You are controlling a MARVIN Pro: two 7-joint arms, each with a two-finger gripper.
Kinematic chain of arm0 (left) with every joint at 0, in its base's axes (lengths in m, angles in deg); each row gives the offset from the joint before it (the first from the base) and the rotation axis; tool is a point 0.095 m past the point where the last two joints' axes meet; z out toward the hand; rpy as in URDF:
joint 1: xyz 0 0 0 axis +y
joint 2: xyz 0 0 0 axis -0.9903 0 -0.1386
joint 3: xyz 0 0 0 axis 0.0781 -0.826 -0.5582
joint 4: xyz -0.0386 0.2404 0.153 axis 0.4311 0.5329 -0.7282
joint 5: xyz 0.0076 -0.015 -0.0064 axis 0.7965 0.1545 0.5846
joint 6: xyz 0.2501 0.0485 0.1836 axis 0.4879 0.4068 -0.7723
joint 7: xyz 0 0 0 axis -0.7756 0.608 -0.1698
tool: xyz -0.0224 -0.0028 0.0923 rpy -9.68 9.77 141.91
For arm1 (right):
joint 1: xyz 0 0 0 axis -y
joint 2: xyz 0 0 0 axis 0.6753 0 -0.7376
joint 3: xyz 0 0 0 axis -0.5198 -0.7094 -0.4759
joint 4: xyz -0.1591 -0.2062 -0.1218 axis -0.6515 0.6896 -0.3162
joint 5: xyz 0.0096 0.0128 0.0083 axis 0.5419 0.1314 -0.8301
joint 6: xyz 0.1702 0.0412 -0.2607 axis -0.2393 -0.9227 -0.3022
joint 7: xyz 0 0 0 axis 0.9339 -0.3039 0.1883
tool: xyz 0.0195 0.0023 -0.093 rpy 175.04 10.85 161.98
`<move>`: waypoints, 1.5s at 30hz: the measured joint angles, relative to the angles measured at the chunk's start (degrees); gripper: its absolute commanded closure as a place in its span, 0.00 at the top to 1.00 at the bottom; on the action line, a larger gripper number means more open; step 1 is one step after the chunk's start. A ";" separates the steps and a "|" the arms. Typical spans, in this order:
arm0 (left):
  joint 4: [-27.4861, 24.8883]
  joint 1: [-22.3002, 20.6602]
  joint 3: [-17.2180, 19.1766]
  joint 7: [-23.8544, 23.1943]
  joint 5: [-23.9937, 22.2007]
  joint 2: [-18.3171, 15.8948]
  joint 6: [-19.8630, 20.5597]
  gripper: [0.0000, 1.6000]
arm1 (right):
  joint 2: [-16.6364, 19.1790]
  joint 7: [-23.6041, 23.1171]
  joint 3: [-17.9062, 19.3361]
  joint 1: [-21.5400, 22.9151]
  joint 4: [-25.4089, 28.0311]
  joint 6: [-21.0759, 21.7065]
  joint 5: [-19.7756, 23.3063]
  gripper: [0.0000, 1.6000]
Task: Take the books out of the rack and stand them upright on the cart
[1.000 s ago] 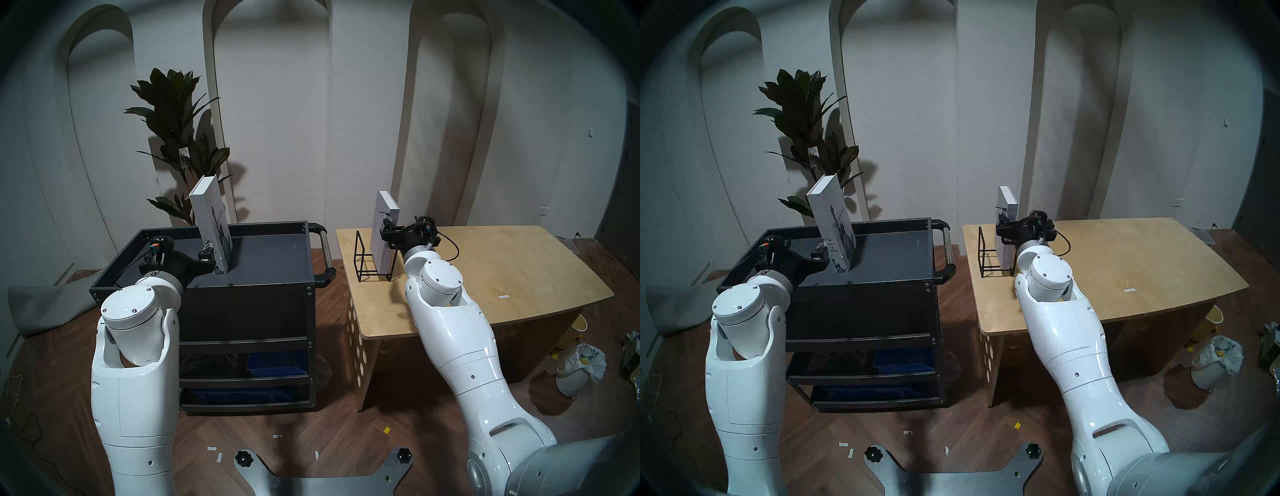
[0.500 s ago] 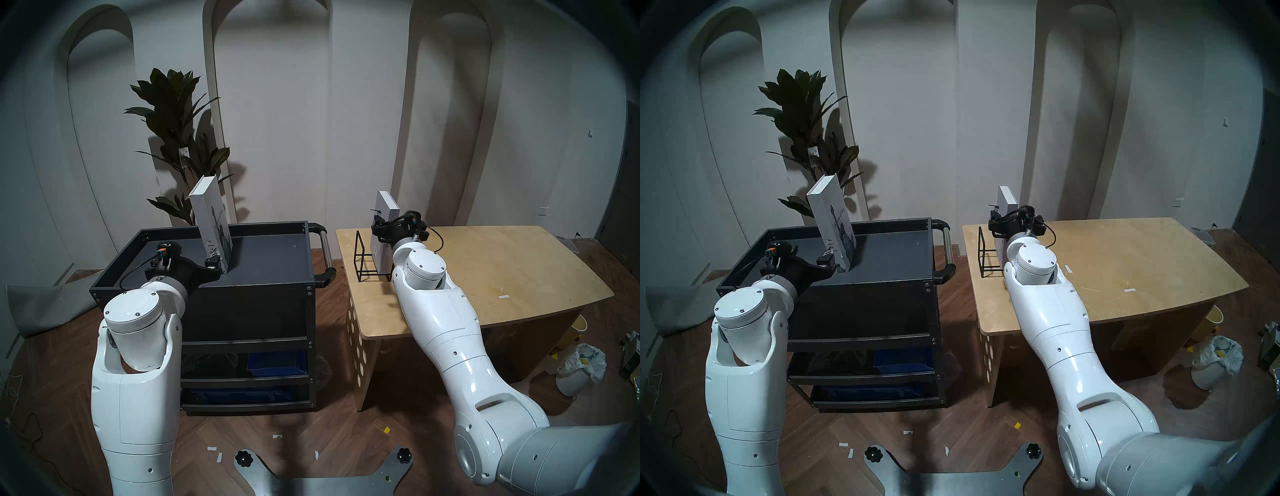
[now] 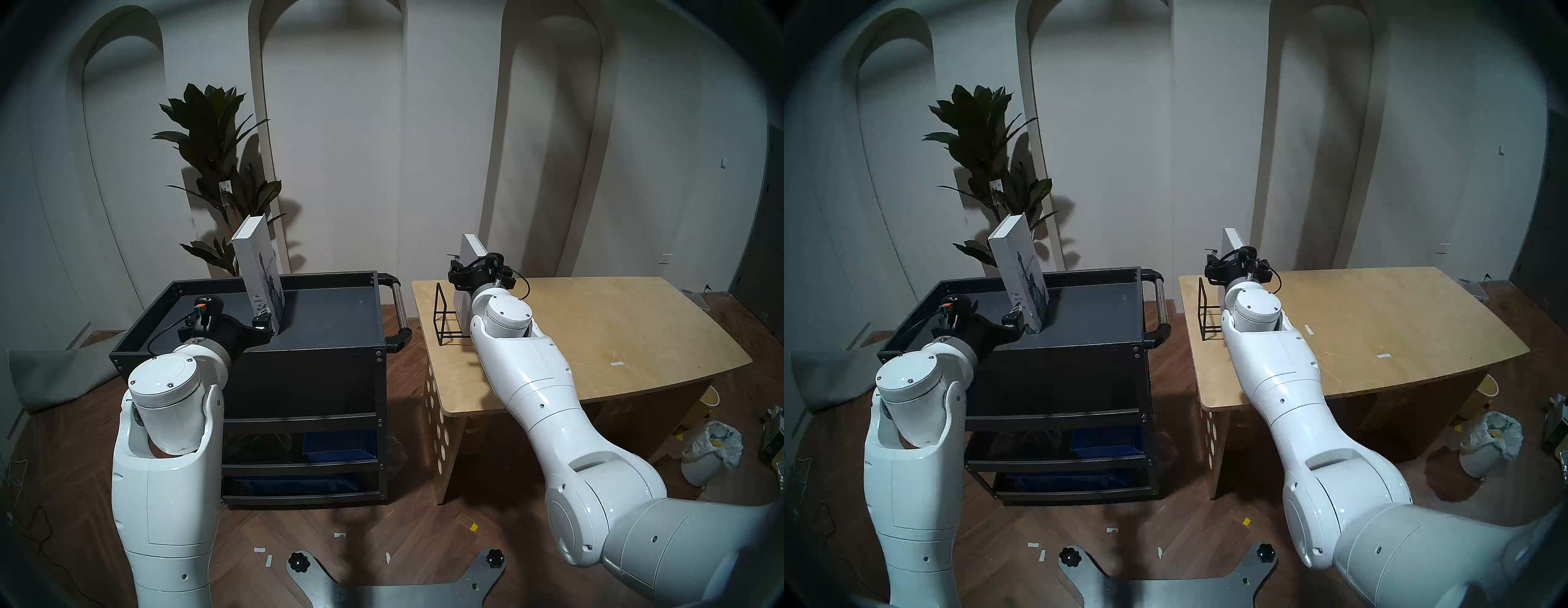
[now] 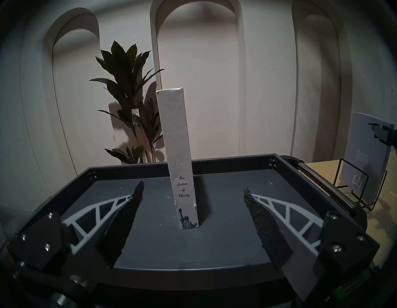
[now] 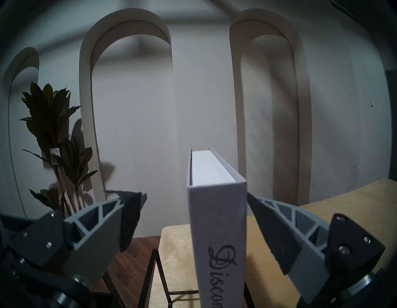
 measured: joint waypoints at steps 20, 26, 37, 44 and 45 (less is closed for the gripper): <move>0.23 -0.16 -0.80 0.81 0.75 0.42 0.08 1.00 | -1.46 -0.22 0.13 7.74 -12.53 -5.92 -0.94 0.93; 0.28 -0.29 -1.58 1.17 0.91 0.85 0.27 1.00 | -1.64 0.21 0.43 8.95 -14.74 -7.46 -1.19 0.80; 0.26 -0.86 -2.88 1.50 1.21 1.36 1.19 1.00 | -1.87 1.56 1.63 10.05 -17.38 -9.61 -1.31 0.03; 0.25 -1.95 -3.12 1.16 1.17 1.04 2.33 1.00 | -1.92 1.61 2.16 9.87 -17.05 -10.10 -1.20 0.00; 0.25 -2.15 -3.12 1.08 1.15 0.95 2.46 1.00 | -1.92 1.61 2.29 9.78 -16.79 -10.11 -1.14 0.00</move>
